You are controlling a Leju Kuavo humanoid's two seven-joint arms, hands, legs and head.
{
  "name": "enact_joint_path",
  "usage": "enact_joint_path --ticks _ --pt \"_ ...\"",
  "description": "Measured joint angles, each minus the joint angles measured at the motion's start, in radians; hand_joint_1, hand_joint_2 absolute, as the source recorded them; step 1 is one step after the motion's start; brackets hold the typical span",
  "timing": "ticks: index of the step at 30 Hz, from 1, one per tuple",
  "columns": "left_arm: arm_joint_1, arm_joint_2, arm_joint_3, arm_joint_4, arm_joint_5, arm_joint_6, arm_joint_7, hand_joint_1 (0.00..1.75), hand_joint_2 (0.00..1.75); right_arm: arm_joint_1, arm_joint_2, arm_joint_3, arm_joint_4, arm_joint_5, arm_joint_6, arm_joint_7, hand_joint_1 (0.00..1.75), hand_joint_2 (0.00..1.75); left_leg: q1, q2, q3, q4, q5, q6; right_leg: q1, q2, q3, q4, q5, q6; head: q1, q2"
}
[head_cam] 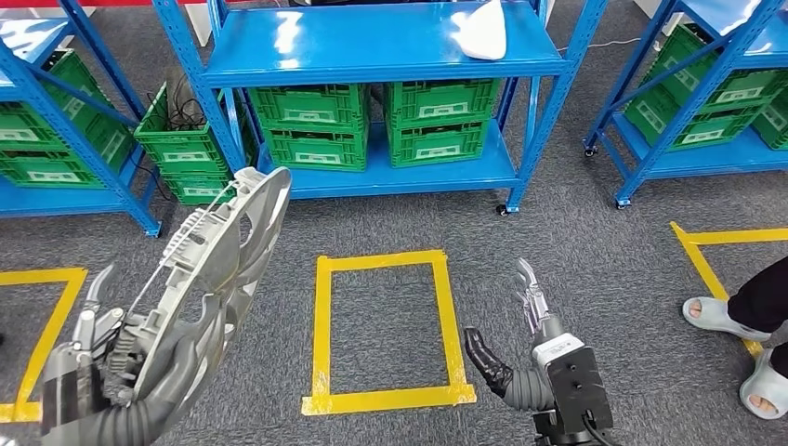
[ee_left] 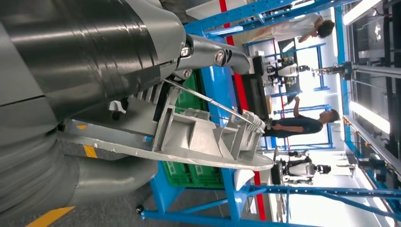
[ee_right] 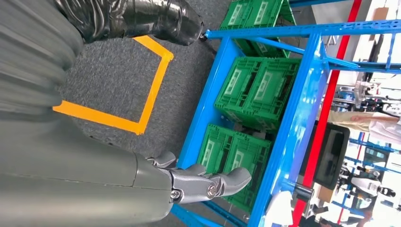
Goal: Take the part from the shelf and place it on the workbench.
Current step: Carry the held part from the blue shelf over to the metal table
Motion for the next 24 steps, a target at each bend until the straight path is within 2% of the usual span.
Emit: enact_joint_path --ticks 3,4,6,8,9,10,11,13,15,16,19,20,21,23,24 --pt "-0.002 0.000 0.000 0.000 0.003 -0.007 -0.005 1.75 1.75 0.000 0.000 0.000 -0.003 0.005 -0.006 0.003 0.00 1.75 -0.002 0.000 0.007 -0.020 0.009 0.016 0.000 0.000 -0.013 0.005 0.010 0.019 0.005 0.000" --pt "-0.002 0.000 0.001 0.000 0.006 -0.009 -0.007 1.75 1.75 0.000 0.000 0.000 -0.003 0.008 -0.006 0.005 0.00 1.75 0.000 0.001 0.005 -0.025 0.016 0.022 -0.001 0.001 -0.020 0.011 0.004 0.025 0.007 0.000" --pt "-0.003 -0.001 0.002 0.001 0.015 -0.014 -0.017 1.75 1.75 -0.001 -0.001 0.000 -0.006 0.020 -0.006 0.015 0.00 1.75 0.004 0.003 0.000 -0.032 0.029 0.034 -0.004 0.003 -0.049 0.075 -0.044 0.035 0.016 0.000" --pt "-0.003 -0.002 0.002 0.004 0.028 -0.019 -0.029 1.75 1.75 -0.001 -0.001 0.001 -0.007 0.036 -0.005 0.031 0.00 1.75 0.003 0.003 -0.010 -0.032 0.037 0.039 -0.007 0.004 -0.097 0.201 -0.113 0.043 0.031 0.000" --pt "-0.003 -0.002 0.002 0.007 0.036 -0.021 -0.035 1.75 1.75 -0.001 -0.001 0.001 -0.007 0.045 -0.005 0.041 0.00 1.75 0.002 0.003 -0.016 -0.030 0.040 0.039 -0.009 0.004 -0.114 0.254 -0.133 0.046 0.036 0.000" --pt "-0.002 -0.003 0.002 0.010 0.046 -0.022 -0.040 1.75 1.75 -0.001 -0.001 0.002 -0.008 0.054 -0.006 0.052 0.00 1.75 0.002 0.003 -0.023 -0.028 0.044 0.039 -0.010 0.004 -0.117 0.277 -0.137 0.047 0.041 0.000" --pt "-0.001 -0.004 0.003 0.014 0.057 -0.022 -0.046 1.75 1.75 -0.001 -0.001 0.004 -0.009 0.062 -0.006 0.062 0.00 1.75 0.001 0.003 -0.028 -0.025 0.046 0.038 -0.010 0.004 -0.102 0.261 -0.123 0.046 0.045 0.000" --pt "0.002 -0.006 0.006 0.021 0.077 -0.024 -0.056 1.75 1.75 -0.001 -0.003 0.009 -0.014 0.077 -0.007 0.079 0.00 1.75 0.001 0.002 -0.036 -0.022 0.051 0.035 -0.010 0.004 -0.026 0.134 -0.071 0.040 0.052 0.000" --pt "0.004 -0.008 0.009 0.026 0.088 -0.025 -0.062 1.75 1.75 -0.004 -0.005 0.014 -0.022 0.088 -0.008 0.088 0.00 1.75 -0.003 0.002 -0.043 -0.018 0.057 0.027 -0.005 0.004 0.039 0.019 -0.044 0.029 0.055 0.000" --pt "0.005 -0.009 0.011 0.028 0.090 -0.025 -0.065 1.75 1.75 -0.005 -0.005 0.016 -0.025 0.091 -0.010 0.090 0.00 1.75 -0.003 0.002 -0.048 -0.017 0.061 0.021 -0.003 0.004 0.049 -0.004 -0.043 0.024 0.055 0.000" --pt "0.006 -0.010 0.016 0.031 0.084 -0.025 -0.070 1.75 1.75 -0.006 -0.006 0.023 -0.032 0.093 -0.016 0.085 0.00 1.75 -0.001 0.002 -0.063 -0.014 0.067 0.002 -0.002 0.004 0.045 -0.014 -0.027 0.005 0.050 0.000" --pt "0.006 -0.010 0.018 0.031 0.077 -0.025 -0.069 1.75 1.75 -0.007 -0.006 0.024 -0.034 0.089 -0.017 0.079 0.00 1.75 0.000 0.002 -0.073 0.001 0.053 -0.002 -0.004 0.003 0.043 -0.018 -0.020 -0.002 0.046 0.000" --pt "0.006 -0.010 0.020 0.031 0.066 -0.025 -0.064 1.75 1.75 -0.008 -0.006 0.025 -0.036 0.080 -0.019 0.069 0.00 1.75 0.000 0.002 -0.089 0.038 0.026 -0.005 -0.006 0.002 0.040 -0.022 -0.014 -0.008 0.039 0.000" --pt "0.006 -0.010 0.021 0.030 0.050 -0.025 -0.053 1.75 1.75 -0.009 -0.006 0.025 -0.037 0.062 -0.022 0.054 0.00 1.75 0.000 0.002 -0.116 0.106 -0.022 -0.008 -0.007 0.001 0.035 -0.023 -0.008 -0.014 0.027 0.000" --pt "0.006 -0.010 0.022 0.030 0.046 -0.025 -0.049 1.75 1.75 -0.009 -0.006 0.025 -0.037 0.057 -0.022 0.051 0.00 1.75 0.001 0.002 -0.124 0.126 -0.034 -0.008 -0.006 0.001 0.034 -0.023 -0.007 -0.015 0.024 0.000"
